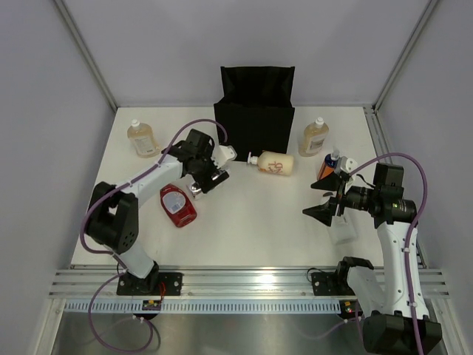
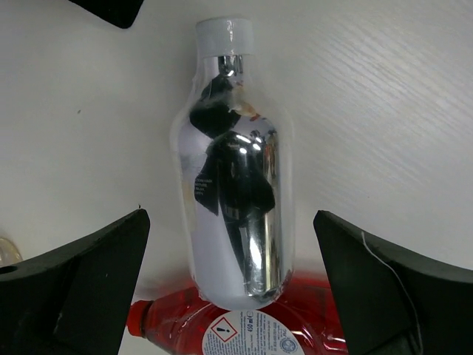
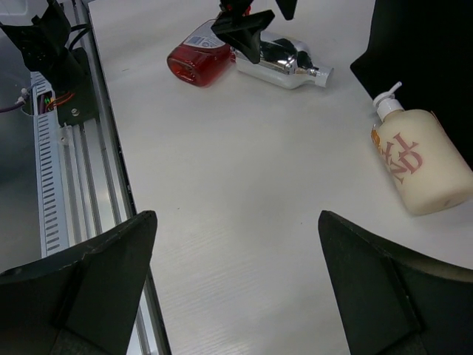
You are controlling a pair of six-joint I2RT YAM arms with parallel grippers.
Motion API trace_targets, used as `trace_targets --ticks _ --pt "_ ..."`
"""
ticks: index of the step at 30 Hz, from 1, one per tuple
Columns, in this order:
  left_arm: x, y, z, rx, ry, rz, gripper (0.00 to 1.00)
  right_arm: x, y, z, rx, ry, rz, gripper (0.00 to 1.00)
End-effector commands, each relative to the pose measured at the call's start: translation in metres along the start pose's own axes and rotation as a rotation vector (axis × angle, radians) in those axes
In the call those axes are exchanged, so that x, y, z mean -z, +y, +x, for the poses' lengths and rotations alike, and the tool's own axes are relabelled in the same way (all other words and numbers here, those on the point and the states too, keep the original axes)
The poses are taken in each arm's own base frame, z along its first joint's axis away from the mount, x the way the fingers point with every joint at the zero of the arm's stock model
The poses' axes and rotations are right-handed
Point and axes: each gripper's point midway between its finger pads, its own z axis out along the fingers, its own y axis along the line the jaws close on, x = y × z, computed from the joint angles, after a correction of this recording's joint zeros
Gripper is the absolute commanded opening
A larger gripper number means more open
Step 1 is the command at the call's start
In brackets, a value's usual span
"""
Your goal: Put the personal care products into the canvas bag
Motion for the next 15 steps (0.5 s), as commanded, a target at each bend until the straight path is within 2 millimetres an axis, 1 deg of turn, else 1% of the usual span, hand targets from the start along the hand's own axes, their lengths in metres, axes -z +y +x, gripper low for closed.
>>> trace_targets --ticks 1,3,4,7,8,11,12,14,15 --pt "-0.003 0.026 -0.025 -0.006 -0.039 -0.083 0.99 0.001 0.003 -0.001 0.062 -0.002 0.007 0.99" --pt "-0.01 0.022 -0.022 0.002 -0.022 -0.061 0.99 0.002 0.003 -0.001 0.068 -0.001 0.01 1.0" --pt "-0.017 0.018 -0.018 0.005 -0.005 -0.047 0.99 0.002 0.003 -0.001 0.069 0.0 0.011 0.99" --pt "-0.029 0.014 -0.008 0.017 0.025 -0.04 0.99 0.002 0.004 -0.001 0.073 0.002 0.009 1.0" --pt "-0.036 0.015 0.0 0.028 0.056 -0.051 0.99 0.002 0.004 -0.001 0.074 0.001 0.008 1.0" --pt "-0.045 0.023 0.008 0.05 0.104 -0.093 0.99 0.002 0.007 -0.002 0.073 -0.005 0.002 1.0" --pt "-0.047 0.023 0.008 0.054 0.104 -0.093 0.99 0.002 0.007 -0.002 0.073 -0.005 0.0 1.0" --pt "-0.046 0.032 0.011 0.067 0.127 -0.159 0.99 0.002 0.007 -0.001 0.07 -0.001 0.001 0.99" --pt "-0.047 0.033 0.011 0.065 0.127 -0.176 0.99 0.003 0.007 0.0 0.07 0.0 0.008 1.0"
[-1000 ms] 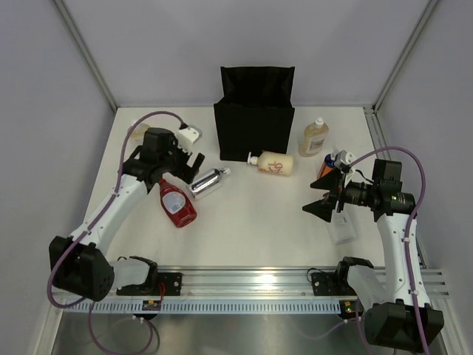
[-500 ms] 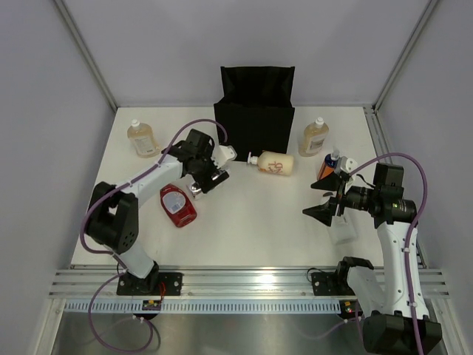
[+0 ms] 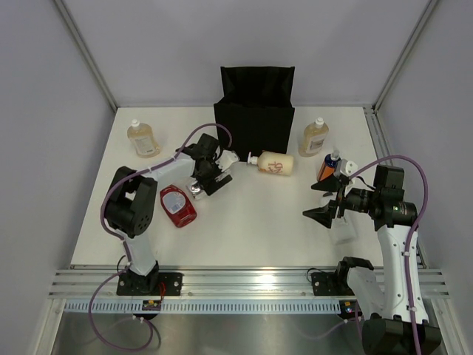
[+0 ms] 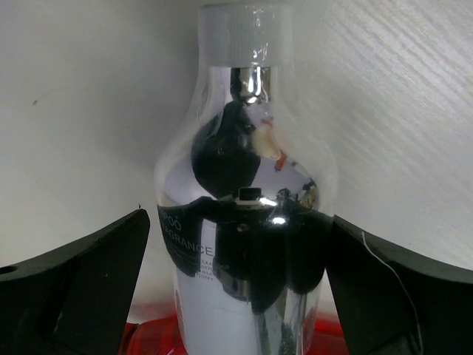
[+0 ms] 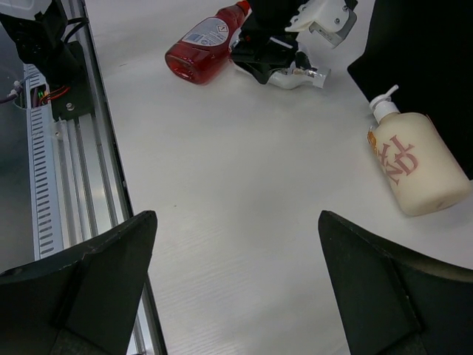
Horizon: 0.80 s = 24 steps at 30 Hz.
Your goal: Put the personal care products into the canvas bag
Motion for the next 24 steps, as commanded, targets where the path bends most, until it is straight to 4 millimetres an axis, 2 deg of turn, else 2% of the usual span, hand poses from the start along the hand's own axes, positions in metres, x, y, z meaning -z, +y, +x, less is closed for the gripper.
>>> trace_targets --ticks 1,5,7,9,10,12,13,15,19,20,23,24 --pt "0.003 0.026 -0.012 0.017 -0.02 -0.149 0.99 0.002 0.001 -0.001 0.026 -0.002 0.002 1.0" --pt "0.0 0.029 0.001 0.028 0.018 -0.194 0.94 0.003 0.0 0.001 0.032 0.002 0.014 0.99" --pt "0.002 0.032 0.0 0.045 0.006 -0.217 0.81 0.004 0.001 0.001 0.036 0.0 0.018 1.0" --pt "0.003 0.03 -0.002 0.058 -0.005 -0.206 0.66 0.004 0.001 0.001 0.034 -0.002 0.022 0.99" --pt "0.006 0.029 -0.005 0.062 -0.019 -0.202 0.5 0.005 0.001 -0.001 0.04 -0.005 0.028 1.0" --pt "0.01 0.029 -0.01 0.084 -0.047 -0.206 0.31 0.006 0.001 -0.001 0.036 -0.008 0.03 1.0" --pt "0.017 0.03 -0.016 0.095 -0.075 -0.207 0.13 0.007 0.0 -0.001 0.036 -0.008 0.038 0.99" --pt "0.027 0.03 -0.026 0.126 -0.125 -0.209 0.0 0.008 0.0 -0.002 0.036 -0.012 0.041 0.99" --pt "0.069 0.032 -0.056 0.199 -0.288 -0.213 0.0 0.01 -0.001 -0.003 0.029 -0.018 0.049 0.99" --pt "0.09 0.034 -0.065 0.215 -0.344 -0.23 0.0 0.01 -0.001 -0.003 0.027 -0.019 0.049 1.0" --pt "0.113 0.031 -0.071 0.252 -0.414 -0.224 0.0 0.01 -0.001 -0.003 0.025 -0.02 0.049 0.99" --pt "0.13 0.031 -0.076 0.256 -0.468 -0.233 0.0 0.01 -0.001 -0.003 0.025 -0.021 0.049 1.0"
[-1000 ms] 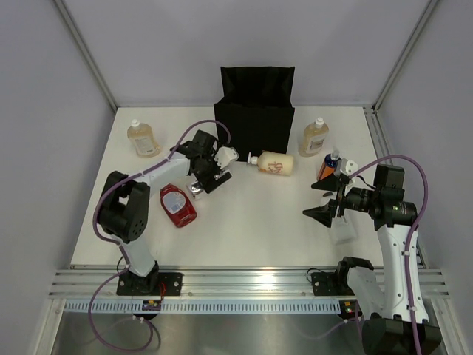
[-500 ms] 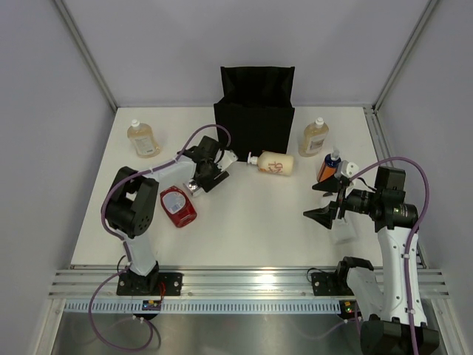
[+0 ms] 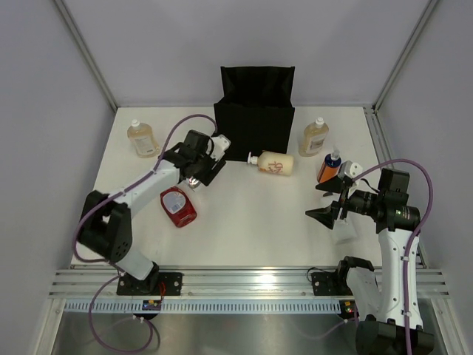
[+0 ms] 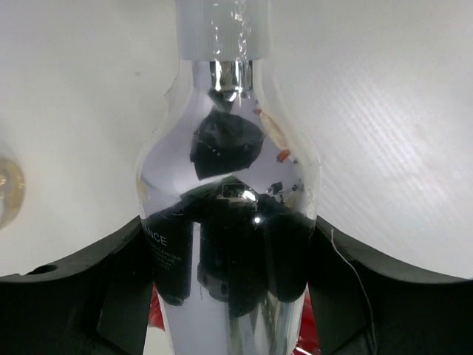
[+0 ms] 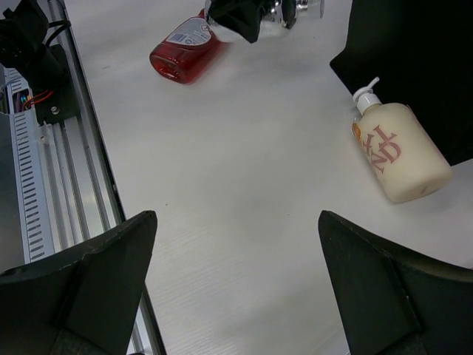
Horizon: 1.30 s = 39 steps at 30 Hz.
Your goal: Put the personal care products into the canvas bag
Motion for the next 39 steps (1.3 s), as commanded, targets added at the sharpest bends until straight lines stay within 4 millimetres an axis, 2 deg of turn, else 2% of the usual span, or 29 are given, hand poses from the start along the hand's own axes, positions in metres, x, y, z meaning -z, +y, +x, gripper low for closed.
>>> trace_targets --ticks 1,2,5,6,8,10,11,12,15,16,17,18,19,20,22,23,24,26,27,28,29,30,32,33,34,36,39 --pt "0.064 0.016 -0.071 0.086 -0.331 -0.045 0.0 0.001 0.002 -0.005 0.028 -0.021 -0.01 0.99" --pt "0.081 0.017 -0.078 0.105 -0.383 -0.053 0.0 0.001 0.002 -0.005 0.025 -0.02 -0.009 1.0" --pt "0.108 0.011 -0.09 0.158 -0.469 -0.011 0.0 0.001 0.001 -0.005 0.026 -0.022 -0.007 0.99" --pt "0.131 0.011 -0.1 0.169 -0.534 -0.004 0.0 0.001 0.001 -0.005 0.025 -0.022 -0.005 1.0" --pt "0.158 0.007 -0.117 0.202 -0.629 0.04 0.0 0.002 0.001 -0.005 0.025 -0.023 -0.005 1.0" --pt "0.205 0.014 -0.149 0.22 -0.784 0.041 0.0 0.001 0.0 -0.006 0.022 -0.023 -0.005 0.99" --pt "0.219 0.013 -0.16 0.226 -0.831 0.061 0.0 0.001 0.0 -0.005 0.019 -0.021 -0.005 0.99" --pt "0.25 0.021 -0.183 0.223 -0.922 0.049 0.0 0.001 -0.001 -0.004 0.013 -0.019 -0.005 0.99" --pt "0.27 0.029 -0.222 0.214 -1.0 0.067 0.0 0.001 -0.002 -0.003 0.007 -0.016 -0.002 0.99" --pt "0.296 0.036 -0.244 0.202 -1.067 0.061 0.0 0.001 -0.002 -0.003 0.007 -0.014 -0.001 1.0" --pt "0.275 0.037 -0.259 0.195 -1.035 0.083 0.0 0.001 -0.003 -0.003 0.01 -0.013 0.002 1.0" --pt "0.275 0.04 -0.272 0.189 -1.049 0.085 0.0 0.001 -0.003 -0.002 0.005 -0.011 0.003 1.0" --pt "0.3 0.045 -0.294 0.166 -1.118 0.084 0.0 0.001 -0.003 -0.002 0.005 -0.011 0.004 0.99" --pt "0.273 0.048 -0.309 0.169 -1.094 0.091 0.0 0.001 -0.003 -0.002 0.005 -0.013 0.003 0.99" --pt "0.268 0.054 -0.333 0.161 -1.125 0.089 0.0 0.001 -0.003 -0.002 -0.002 -0.014 0.002 1.0" --pt "0.289 0.061 -0.351 0.155 -1.202 0.074 0.0 0.001 -0.003 -0.002 -0.003 -0.017 -0.001 1.0" --pt "0.261 0.063 -0.363 0.158 -1.184 0.081 0.0 0.001 -0.004 -0.001 -0.008 -0.016 0.0 1.0" --pt "0.269 0.07 -0.385 0.17 -1.284 0.075 0.0 0.001 -0.004 -0.001 -0.014 -0.018 -0.003 1.0" --pt "0.248 0.072 -0.392 0.185 -1.289 0.074 0.0 0.001 -0.004 -0.001 -0.017 -0.017 -0.004 1.0" --pt "0.244 0.076 -0.398 0.217 -1.315 0.067 0.0 0.001 -0.005 -0.001 -0.02 -0.016 -0.004 1.0" --pt "0.249 0.081 -0.406 0.225 -1.365 0.052 0.0 0.0 -0.005 0.0 -0.023 -0.016 -0.005 0.99" --pt "0.217 0.08 -0.411 0.245 -1.334 0.056 0.0 0.001 -0.005 0.0 -0.025 -0.016 -0.004 1.0" --pt "0.194 0.079 -0.419 0.275 -1.311 0.071 0.0 0.0 -0.005 0.001 -0.025 -0.014 -0.003 0.99" --pt "0.202 0.081 -0.428 0.276 -1.341 0.071 0.0 0.0 -0.006 0.001 -0.029 -0.014 -0.004 1.0" --pt "0.17 0.079 -0.428 0.287 -1.298 0.074 0.0 0.0 -0.006 0.002 -0.027 -0.013 -0.004 0.99" --pt "0.151 0.074 -0.428 0.29 -1.272 0.081 0.0 0.0 -0.006 0.002 -0.033 -0.013 -0.007 0.99" --pt "0.107 0.057 -0.419 0.282 -1.186 0.121 0.0 0.0 -0.006 0.003 -0.036 -0.011 -0.009 0.99"
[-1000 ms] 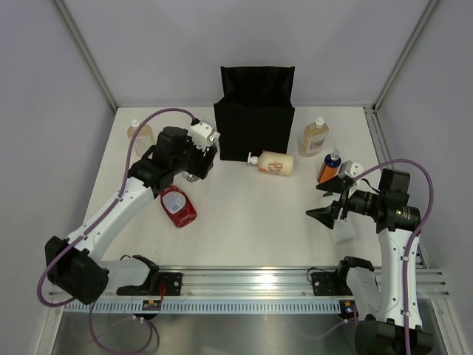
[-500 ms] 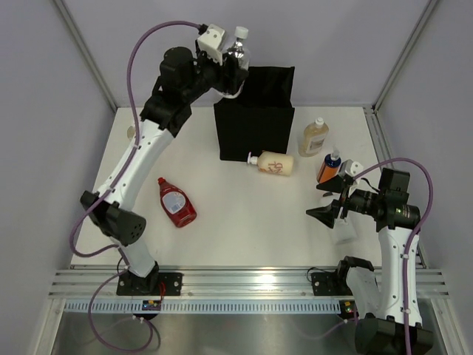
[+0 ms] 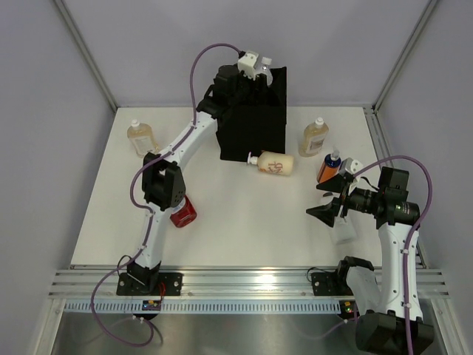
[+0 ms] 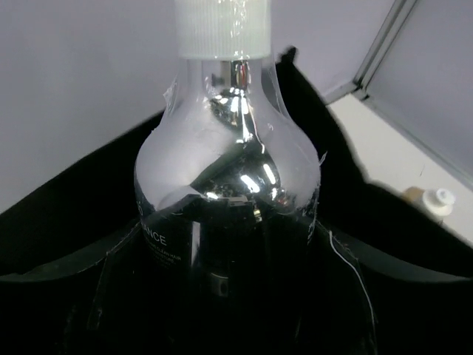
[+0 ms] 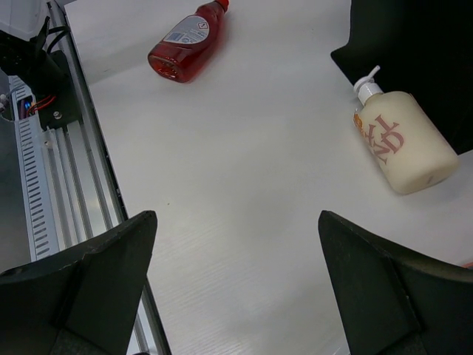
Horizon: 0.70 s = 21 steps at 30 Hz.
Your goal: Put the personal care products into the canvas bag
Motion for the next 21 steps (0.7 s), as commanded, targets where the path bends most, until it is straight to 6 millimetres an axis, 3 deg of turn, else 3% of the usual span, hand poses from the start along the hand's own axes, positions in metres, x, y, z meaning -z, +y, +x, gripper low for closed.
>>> trace_targets --ticks 1,6,11,14,15,17,18,21 --pt "0.022 -0.033 -0.11 -0.044 -0.303 0.074 0.0 0.0 0.001 -0.003 0.012 -0.015 -0.014 0.99" --pt "0.008 -0.063 -0.048 -0.104 -0.152 0.171 0.08 0.0 0.0 -0.002 0.004 -0.014 -0.017 1.0" --pt "-0.001 -0.061 -0.01 -0.086 -0.075 0.168 0.18 -0.001 -0.002 -0.001 -0.014 -0.01 -0.02 0.99" --pt "-0.006 -0.06 0.0 -0.048 -0.061 0.165 0.39 -0.001 -0.003 0.0 -0.014 -0.005 -0.015 0.99" --pt "-0.009 -0.059 0.005 -0.027 -0.054 0.156 0.61 -0.001 -0.003 0.001 -0.017 -0.003 -0.013 0.99" --pt "-0.01 -0.059 0.008 -0.014 -0.049 0.154 0.71 -0.001 -0.005 0.001 -0.019 -0.002 -0.01 1.0" --pt "-0.011 -0.059 0.012 0.001 -0.044 0.154 0.81 -0.001 -0.005 0.001 -0.025 0.0 -0.009 0.99" --pt "-0.011 -0.06 0.013 0.025 -0.041 0.162 0.87 -0.001 -0.009 0.003 -0.029 0.01 0.003 0.99"
